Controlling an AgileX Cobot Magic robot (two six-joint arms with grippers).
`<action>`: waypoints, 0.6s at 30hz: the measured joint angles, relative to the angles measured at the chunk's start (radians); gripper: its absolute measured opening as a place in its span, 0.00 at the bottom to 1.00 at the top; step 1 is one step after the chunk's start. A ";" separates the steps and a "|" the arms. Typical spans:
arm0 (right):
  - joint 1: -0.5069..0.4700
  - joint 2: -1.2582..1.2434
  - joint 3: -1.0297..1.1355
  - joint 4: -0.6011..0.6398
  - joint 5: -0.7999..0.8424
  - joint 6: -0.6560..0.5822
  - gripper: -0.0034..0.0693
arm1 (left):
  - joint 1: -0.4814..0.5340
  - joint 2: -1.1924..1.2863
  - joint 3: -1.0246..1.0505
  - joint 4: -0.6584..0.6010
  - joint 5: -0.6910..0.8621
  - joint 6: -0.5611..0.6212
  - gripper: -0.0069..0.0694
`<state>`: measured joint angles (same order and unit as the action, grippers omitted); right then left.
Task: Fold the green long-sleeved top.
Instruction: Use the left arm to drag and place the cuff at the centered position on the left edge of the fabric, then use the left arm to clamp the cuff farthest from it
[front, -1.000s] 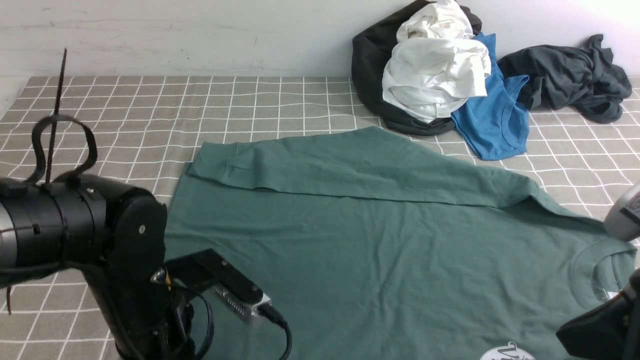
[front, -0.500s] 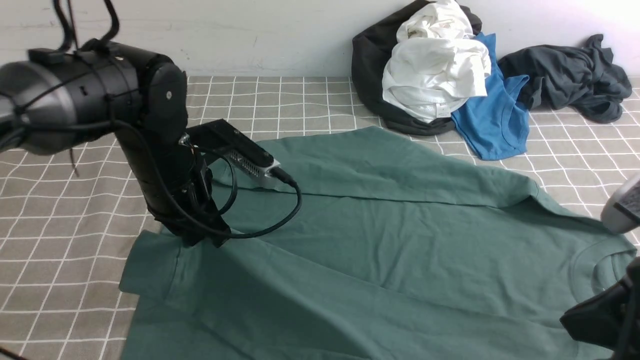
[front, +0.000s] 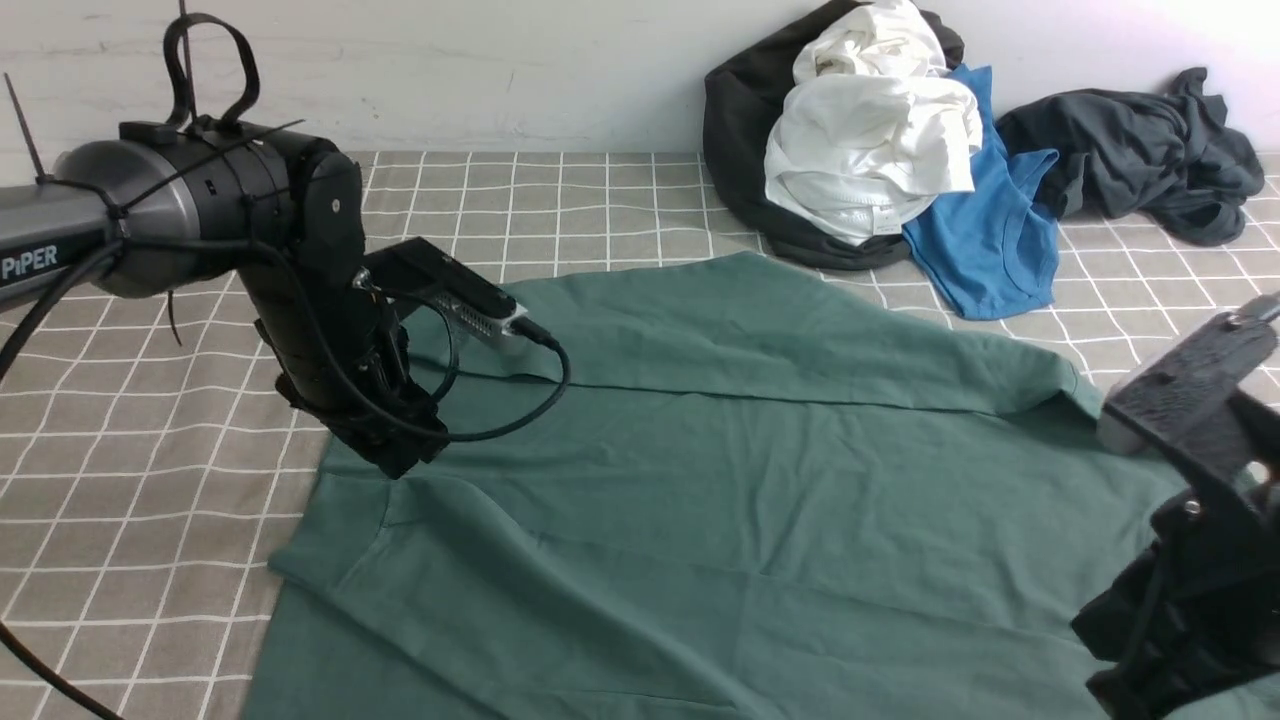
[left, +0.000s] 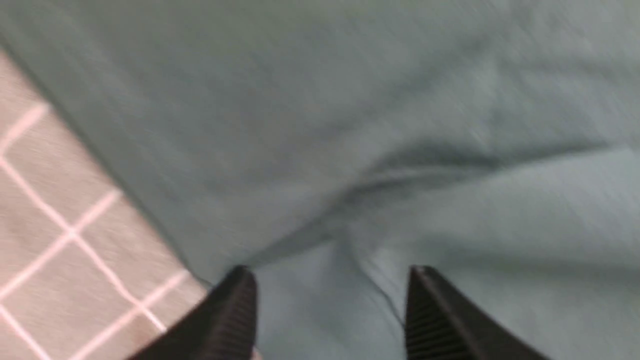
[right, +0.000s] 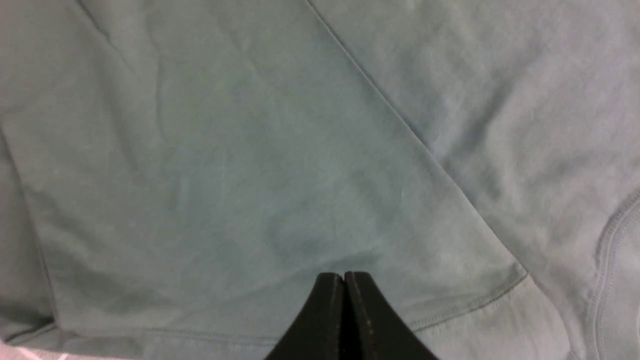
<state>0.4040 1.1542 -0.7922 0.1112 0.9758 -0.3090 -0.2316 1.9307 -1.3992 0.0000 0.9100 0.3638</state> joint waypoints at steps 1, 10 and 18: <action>0.000 0.007 0.000 0.000 -0.004 0.000 0.04 | 0.007 0.000 -0.003 0.000 -0.003 -0.015 0.64; 0.000 0.027 -0.026 -0.008 -0.019 0.000 0.04 | 0.114 0.081 -0.173 -0.082 -0.022 -0.169 0.69; 0.000 0.028 -0.057 -0.026 -0.043 0.000 0.04 | 0.131 0.273 -0.433 -0.195 -0.052 -0.171 0.69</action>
<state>0.4040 1.1826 -0.8496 0.0853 0.9331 -0.3090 -0.1003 2.2037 -1.8319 -0.1950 0.8580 0.1929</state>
